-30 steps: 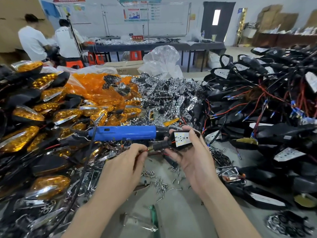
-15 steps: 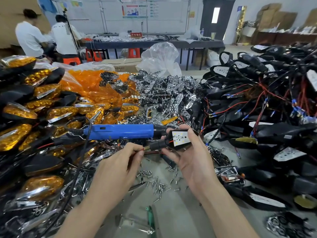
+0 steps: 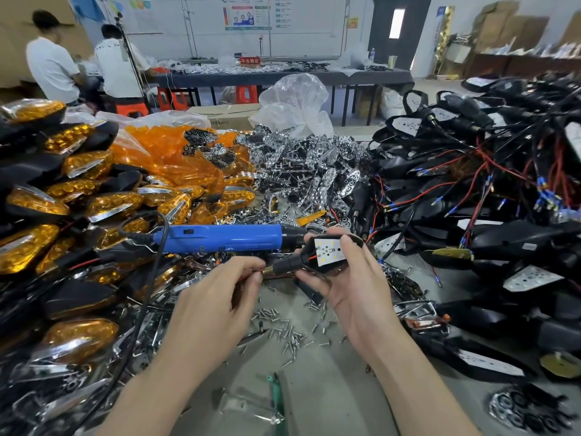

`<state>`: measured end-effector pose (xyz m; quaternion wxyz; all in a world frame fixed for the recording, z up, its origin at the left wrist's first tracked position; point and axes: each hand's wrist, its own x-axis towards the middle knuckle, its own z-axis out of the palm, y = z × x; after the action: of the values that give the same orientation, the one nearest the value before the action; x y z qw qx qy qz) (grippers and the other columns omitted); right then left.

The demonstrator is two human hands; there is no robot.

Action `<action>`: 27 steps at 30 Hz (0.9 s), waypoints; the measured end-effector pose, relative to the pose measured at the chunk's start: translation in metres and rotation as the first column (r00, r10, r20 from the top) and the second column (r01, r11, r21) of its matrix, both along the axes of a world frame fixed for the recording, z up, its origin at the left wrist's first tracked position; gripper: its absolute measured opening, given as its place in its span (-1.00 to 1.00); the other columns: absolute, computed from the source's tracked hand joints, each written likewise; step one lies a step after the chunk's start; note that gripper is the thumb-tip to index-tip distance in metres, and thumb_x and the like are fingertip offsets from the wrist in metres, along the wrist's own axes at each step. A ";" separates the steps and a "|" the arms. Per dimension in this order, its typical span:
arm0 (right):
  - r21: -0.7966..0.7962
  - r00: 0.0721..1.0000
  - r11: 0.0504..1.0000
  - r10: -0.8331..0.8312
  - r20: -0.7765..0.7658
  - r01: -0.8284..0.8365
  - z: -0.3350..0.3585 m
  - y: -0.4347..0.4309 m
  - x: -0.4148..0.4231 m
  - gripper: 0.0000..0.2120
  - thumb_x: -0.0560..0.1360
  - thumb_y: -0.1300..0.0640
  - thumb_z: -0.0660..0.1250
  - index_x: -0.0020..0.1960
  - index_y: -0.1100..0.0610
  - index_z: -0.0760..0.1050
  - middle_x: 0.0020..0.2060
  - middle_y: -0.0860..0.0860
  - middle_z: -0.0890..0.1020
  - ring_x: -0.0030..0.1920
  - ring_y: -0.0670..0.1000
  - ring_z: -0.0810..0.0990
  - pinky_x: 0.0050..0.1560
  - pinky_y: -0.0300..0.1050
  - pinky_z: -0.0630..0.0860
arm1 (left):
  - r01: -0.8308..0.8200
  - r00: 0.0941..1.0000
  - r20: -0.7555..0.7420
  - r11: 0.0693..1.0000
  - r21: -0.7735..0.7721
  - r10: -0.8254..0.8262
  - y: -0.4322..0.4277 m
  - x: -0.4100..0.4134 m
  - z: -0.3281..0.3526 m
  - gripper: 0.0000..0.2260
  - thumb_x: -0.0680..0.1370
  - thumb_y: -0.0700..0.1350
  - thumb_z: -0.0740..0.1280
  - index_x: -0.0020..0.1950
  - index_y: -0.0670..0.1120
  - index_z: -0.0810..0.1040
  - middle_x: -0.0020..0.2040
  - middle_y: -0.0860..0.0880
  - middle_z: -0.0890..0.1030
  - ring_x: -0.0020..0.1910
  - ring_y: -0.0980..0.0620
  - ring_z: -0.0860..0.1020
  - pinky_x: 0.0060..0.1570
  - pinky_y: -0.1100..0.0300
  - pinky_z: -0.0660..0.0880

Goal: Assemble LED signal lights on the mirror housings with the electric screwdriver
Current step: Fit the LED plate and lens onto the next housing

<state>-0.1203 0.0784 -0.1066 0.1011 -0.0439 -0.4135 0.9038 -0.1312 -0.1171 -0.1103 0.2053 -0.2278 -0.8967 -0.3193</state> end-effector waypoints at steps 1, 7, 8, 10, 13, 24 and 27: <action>0.002 1.000 1.000 -0.005 0.003 0.005 0.000 0.000 0.000 -0.69 0.71 0.12 0.16 -0.01 0.04 0.67 0.09 0.23 0.71 0.02 0.18 0.73 -0.15 0.01 0.68 | 0.018 1.000 -0.016 1.000 0.016 -0.018 0.000 0.000 0.000 -0.80 0.65 0.09 0.17 0.24 0.14 0.48 -0.02 0.30 0.53 0.02 0.26 0.54 -0.08 0.25 0.53; 0.017 1.000 1.000 -0.027 -0.011 0.027 -0.004 -0.007 -0.001 -0.75 0.72 0.13 0.15 0.06 0.07 0.61 0.09 0.22 0.70 0.03 0.19 0.73 -0.13 -0.01 0.68 | 0.006 0.977 -0.213 0.998 -0.055 -0.018 0.021 0.001 0.005 -0.72 0.64 0.04 0.16 0.30 0.02 0.49 0.22 0.05 0.44 0.15 0.04 0.47 0.14 0.07 0.45; 0.024 0.999 0.999 -0.024 -0.023 0.024 -0.005 -0.010 -0.001 -0.75 0.72 0.13 0.14 0.08 0.07 0.60 0.09 0.22 0.71 0.03 0.17 0.73 -0.13 -0.01 0.67 | -0.003 0.971 -0.240 0.997 -0.072 -0.014 0.027 0.001 0.005 -0.72 0.64 0.03 0.17 0.29 0.02 0.50 0.23 0.02 0.44 0.15 0.03 0.46 0.16 0.07 0.44; 0.051 0.999 0.999 -0.017 -0.036 0.019 -0.006 -0.014 0.000 -0.76 0.72 0.12 0.13 0.10 0.06 0.59 0.07 0.18 0.72 -0.02 0.10 0.72 -0.16 -0.05 0.66 | -0.020 0.963 -0.269 0.995 -0.103 -0.008 0.035 0.002 0.002 -0.72 0.64 0.03 0.17 0.30 0.00 0.51 0.26 -0.02 0.44 0.17 -0.01 0.46 0.20 0.08 0.40; 0.071 0.999 0.997 -0.021 -0.043 0.024 -0.009 -0.021 0.002 -0.77 0.72 0.11 0.15 0.11 0.02 0.59 0.06 0.13 0.73 -0.04 0.04 0.72 -0.15 -0.06 0.65 | -0.039 0.963 -0.271 0.989 -0.140 -0.001 0.039 0.002 -0.003 -0.70 0.63 0.01 0.18 0.33 0.00 0.49 0.29 -0.05 0.44 0.18 -0.06 0.48 0.21 0.05 0.40; 0.126 0.997 0.990 -0.065 -0.039 0.069 -0.015 -0.030 0.003 -0.71 0.72 0.10 0.16 0.02 -0.07 0.65 0.05 0.10 0.73 -0.01 0.00 0.70 -0.11 -0.15 0.63 | 0.053 0.994 -0.092 0.995 -0.088 -0.061 0.043 0.007 -0.001 -0.69 0.64 0.05 0.14 0.32 -0.02 0.46 0.28 0.08 0.45 0.25 0.07 0.46 0.25 0.13 0.41; 0.131 0.997 0.989 -0.072 -0.036 0.076 -0.016 -0.030 0.003 -0.72 0.71 0.09 0.16 0.04 -0.05 0.65 0.12 0.16 0.71 0.11 0.09 0.67 0.15 0.04 0.62 | 0.099 0.995 -0.020 0.992 -0.075 -0.100 0.040 0.006 -0.002 -0.67 0.62 0.12 0.18 0.33 0.03 0.41 0.29 0.14 0.39 0.29 0.08 0.43 0.26 0.10 0.45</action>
<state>-0.1175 0.0488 -0.1227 0.1437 -0.0383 -0.4688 0.8707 -0.1249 -0.0768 -0.1121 0.1911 -0.2834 -0.8929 -0.2931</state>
